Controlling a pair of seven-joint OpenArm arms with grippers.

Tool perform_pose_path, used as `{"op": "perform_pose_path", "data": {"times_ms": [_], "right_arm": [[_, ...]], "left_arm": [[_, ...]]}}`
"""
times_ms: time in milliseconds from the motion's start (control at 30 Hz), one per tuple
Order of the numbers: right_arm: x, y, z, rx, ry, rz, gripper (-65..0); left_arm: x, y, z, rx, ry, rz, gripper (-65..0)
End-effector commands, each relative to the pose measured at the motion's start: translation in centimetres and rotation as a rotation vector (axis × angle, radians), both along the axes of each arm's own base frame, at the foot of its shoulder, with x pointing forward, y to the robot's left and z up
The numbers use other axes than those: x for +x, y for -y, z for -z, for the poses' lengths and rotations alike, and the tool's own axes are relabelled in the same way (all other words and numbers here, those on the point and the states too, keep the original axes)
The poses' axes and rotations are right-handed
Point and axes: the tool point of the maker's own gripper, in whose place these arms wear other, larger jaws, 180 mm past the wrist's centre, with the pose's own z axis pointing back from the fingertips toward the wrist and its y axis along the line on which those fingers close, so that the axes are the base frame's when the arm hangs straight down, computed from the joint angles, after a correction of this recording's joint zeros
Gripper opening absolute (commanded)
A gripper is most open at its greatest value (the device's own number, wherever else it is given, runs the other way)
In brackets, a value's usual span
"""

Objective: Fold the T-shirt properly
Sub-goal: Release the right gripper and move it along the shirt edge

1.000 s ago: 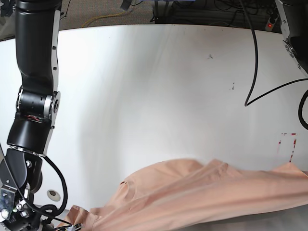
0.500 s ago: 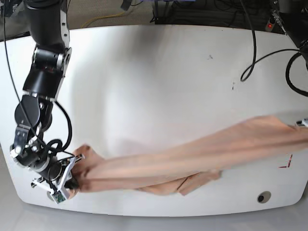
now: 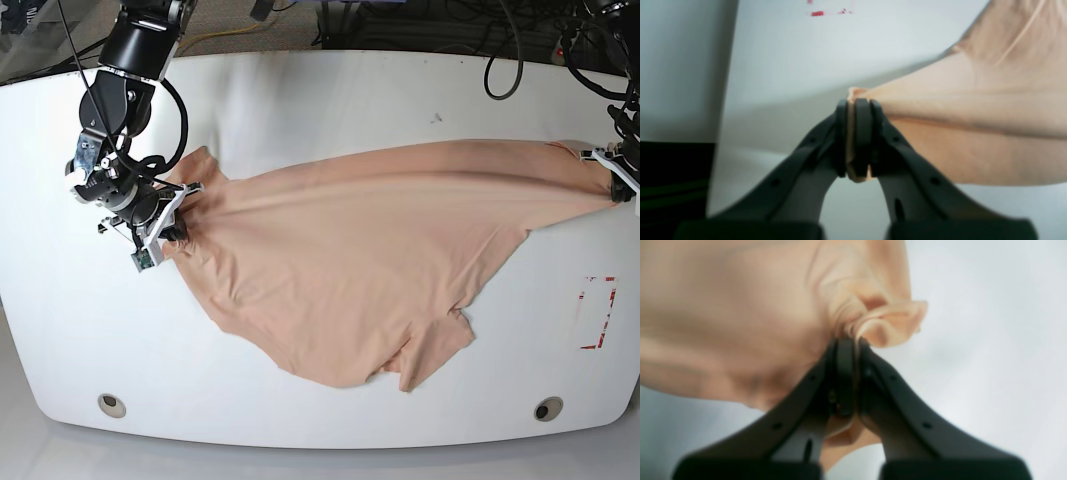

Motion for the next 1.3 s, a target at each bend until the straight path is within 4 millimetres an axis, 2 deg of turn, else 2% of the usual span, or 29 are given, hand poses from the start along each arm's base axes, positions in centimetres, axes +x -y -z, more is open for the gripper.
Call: {"op": "perform_pose_path", "data": {"times_ms": [0, 300, 567, 733, 833, 967, 1033, 1167, 1233, 1267], "right_arm": [[0.1, 0.0, -1.1, -0.001, 0.048, -0.003, -65.0], [-4.5, -0.1, 2.6, 0.001, -0.071, -0.004, -65.0], [-6.8, -0.3, 3.6, -0.006, -0.108, -0.009, -65.0], [-7.3, -0.5, 3.6, -0.006, -0.113, -0.011, -52.5], [-7.3, 0.1, 3.3, 0.005, -0.099, 0.031, -50.6], [-6.9, 0.0, 1.8, 0.004, -0.051, 0.051, -46.8], [-6.6, -0.2, 0.7, -0.013, -0.025, 0.044, -41.1], [-6.2, -0.2, -0.9, -0.050, -0.003, 0.034, -25.4], [-4.8, -0.7, -1.9, -0.040, 0.032, 0.035, -17.3], [-4.3, -0.6, -2.2, -0.039, 0.044, 0.039, -15.9]], "left_arm": [[-0.5, -1.3, -0.1, 0.023, 0.004, -0.012, -65.0], [-3.8, -2.6, 3.3, 0.007, -0.072, -0.029, -65.0], [-5.7, -3.6, 6.0, -0.030, -0.142, -0.073, -65.0], [-5.8, -4.5, 6.7, -0.041, -0.131, -0.081, -65.0], [-5.7, -4.3, 6.8, -0.044, -0.136, -0.029, -65.0], [-5.4, -4.0, 6.5, -0.040, -0.133, -0.007, -65.0], [-5.3, -3.9, 6.4, -0.038, -0.130, -0.004, -65.0], [-5.3, -3.9, 6.4, -0.038, -0.131, -0.005, -65.0], [-5.3, -3.9, 6.4, -0.038, -0.131, -0.005, -65.0], [-5.3, -3.9, 6.4, -0.038, -0.131, -0.005, -65.0]]}}
